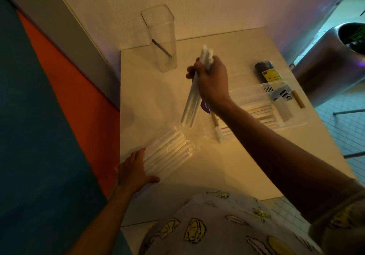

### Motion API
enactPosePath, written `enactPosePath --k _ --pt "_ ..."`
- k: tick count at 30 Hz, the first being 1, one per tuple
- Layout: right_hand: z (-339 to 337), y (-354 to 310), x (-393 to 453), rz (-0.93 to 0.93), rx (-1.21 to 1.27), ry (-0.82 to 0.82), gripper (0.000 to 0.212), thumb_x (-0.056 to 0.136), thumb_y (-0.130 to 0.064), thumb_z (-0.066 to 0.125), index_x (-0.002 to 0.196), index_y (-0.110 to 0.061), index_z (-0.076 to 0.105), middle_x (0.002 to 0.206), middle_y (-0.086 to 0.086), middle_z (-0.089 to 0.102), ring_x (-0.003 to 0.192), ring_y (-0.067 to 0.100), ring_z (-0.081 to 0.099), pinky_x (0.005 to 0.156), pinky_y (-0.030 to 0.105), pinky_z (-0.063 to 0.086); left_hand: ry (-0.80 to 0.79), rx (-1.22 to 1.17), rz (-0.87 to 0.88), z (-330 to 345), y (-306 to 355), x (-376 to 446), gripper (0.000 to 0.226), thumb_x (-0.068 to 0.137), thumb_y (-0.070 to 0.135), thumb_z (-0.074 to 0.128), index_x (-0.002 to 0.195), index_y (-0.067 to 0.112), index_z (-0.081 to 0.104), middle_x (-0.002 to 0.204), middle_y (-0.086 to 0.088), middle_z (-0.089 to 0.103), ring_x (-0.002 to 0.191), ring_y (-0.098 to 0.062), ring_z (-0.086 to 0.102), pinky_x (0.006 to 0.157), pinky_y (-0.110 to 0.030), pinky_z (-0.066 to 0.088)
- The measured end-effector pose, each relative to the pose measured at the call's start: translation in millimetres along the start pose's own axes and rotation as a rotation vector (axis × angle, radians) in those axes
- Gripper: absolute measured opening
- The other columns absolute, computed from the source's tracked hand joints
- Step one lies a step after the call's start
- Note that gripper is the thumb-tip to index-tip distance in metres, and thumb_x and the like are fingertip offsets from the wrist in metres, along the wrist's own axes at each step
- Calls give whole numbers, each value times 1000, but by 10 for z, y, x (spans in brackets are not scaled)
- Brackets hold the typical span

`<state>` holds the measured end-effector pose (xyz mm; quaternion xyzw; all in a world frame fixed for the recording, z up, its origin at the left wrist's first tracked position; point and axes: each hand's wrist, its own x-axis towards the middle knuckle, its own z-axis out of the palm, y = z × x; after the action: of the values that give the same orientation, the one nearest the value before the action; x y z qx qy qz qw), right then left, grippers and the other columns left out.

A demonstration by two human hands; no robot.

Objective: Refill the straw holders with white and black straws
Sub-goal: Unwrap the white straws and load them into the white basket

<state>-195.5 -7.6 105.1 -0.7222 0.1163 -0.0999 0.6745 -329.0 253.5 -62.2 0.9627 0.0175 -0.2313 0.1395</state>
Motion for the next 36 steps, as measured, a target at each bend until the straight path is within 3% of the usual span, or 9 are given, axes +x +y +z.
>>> enactPosePath --k 3,6,10,14,17,21,24,28,36 --pt "-183 -317 167 -236 -34 -96 16 100 -10 51 112 0 51 104 16 66 86 16 70 74 25 58 6 13 -2 0 14 7 130 46 72 80 150 27 16 150 -1 33 131 -27 41 101 -45 40" --pt "-407 -580 361 -352 -120 -176 19 100 -7 49 116 3 50 106 19 64 89 18 69 77 25 57 24 19 -2 5 32 6 129 46 70 82 150 26 19 149 -1 35 130 -26 42 98 -45 41" --pt "-707 -666 577 -417 -469 -245 18 97 -8 54 115 -5 57 103 0 64 89 7 67 80 23 57 28 19 -4 18 18 12 128 46 70 81 149 27 20 148 -2 37 128 -27 43 97 -47 42" --pt "-983 -350 608 -305 -1008 -519 21 93 -4 57 113 -9 62 99 -2 57 97 13 57 81 24 42 20 -8 -20 34 8 26 129 44 69 83 149 27 21 147 -3 39 126 -27 45 97 -46 42" --pt "-1110 83 530 -140 -1200 -713 17 93 -7 56 109 -8 63 98 2 58 99 18 58 80 27 39 25 -2 -23 35 27 29 129 44 69 83 149 27 21 148 -3 38 127 -26 45 97 -45 42" --pt "-1214 634 409 55 -1254 -820 18 93 -10 61 110 -8 65 107 9 67 98 21 63 83 29 46 28 9 -27 34 57 25 128 47 67 84 150 26 20 150 -2 35 129 -26 44 97 -45 39" --pt "-1239 920 313 112 -1283 -879 19 93 -10 62 111 -8 66 111 9 67 100 21 63 86 30 47 13 -1 -29 26 49 19 128 47 68 83 150 27 19 150 -2 35 128 -26 44 96 -43 41" --pt "-1196 1100 240 153 -1293 -942 21 94 -10 61 115 -7 65 110 9 65 96 21 61 80 28 45 12 2 -32 9 59 16 128 46 68 83 150 28 20 149 -2 36 127 -26 45 96 -44 41" --pt "-1157 1390 252 38 -1352 -963 25 94 -6 58 119 -10 61 110 9 64 86 16 57 72 26 47 11 4 -41 11 72 23 127 45 67 84 149 28 21 147 -1 38 125 -26 47 94 -44 39"
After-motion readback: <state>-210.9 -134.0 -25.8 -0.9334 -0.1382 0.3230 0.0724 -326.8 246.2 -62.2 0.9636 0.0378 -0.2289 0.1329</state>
